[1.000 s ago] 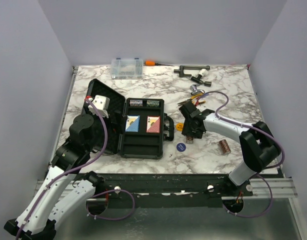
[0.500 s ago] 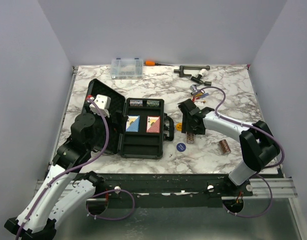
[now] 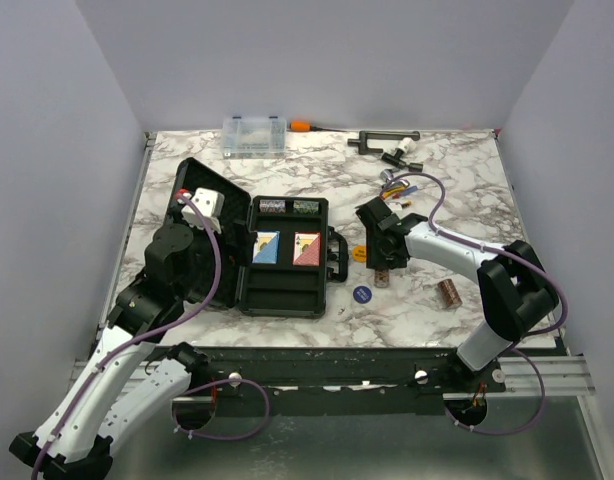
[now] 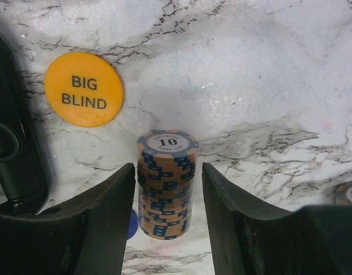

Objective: Pack up texas hold em set

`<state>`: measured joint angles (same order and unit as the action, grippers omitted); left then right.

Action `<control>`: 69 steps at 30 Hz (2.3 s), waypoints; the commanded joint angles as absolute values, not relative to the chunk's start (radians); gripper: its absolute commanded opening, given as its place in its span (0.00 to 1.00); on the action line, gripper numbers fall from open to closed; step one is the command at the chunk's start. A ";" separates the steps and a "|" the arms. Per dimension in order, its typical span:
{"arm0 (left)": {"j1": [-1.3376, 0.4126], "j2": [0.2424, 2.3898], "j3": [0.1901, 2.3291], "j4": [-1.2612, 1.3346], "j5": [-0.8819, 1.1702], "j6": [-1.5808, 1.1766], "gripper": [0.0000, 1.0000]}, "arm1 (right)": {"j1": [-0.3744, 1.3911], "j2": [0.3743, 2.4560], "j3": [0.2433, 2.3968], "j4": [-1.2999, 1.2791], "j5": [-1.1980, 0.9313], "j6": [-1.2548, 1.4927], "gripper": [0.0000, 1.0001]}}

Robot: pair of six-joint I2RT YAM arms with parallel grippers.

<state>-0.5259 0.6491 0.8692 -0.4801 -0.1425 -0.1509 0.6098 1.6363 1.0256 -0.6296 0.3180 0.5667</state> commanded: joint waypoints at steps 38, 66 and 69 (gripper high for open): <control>-0.528 0.647 0.870 -0.488 -0.130 -0.142 0.98 | 0.617 1.568 1.221 -0.574 0.226 0.399 0.16; -0.529 0.635 0.865 -0.491 -0.162 -0.140 0.98 | 0.687 1.600 1.348 -0.122 -0.158 -0.073 0.01; -0.528 0.635 0.864 -0.490 -0.164 -0.141 0.98 | 0.689 1.620 1.348 -0.088 -0.216 -0.146 0.01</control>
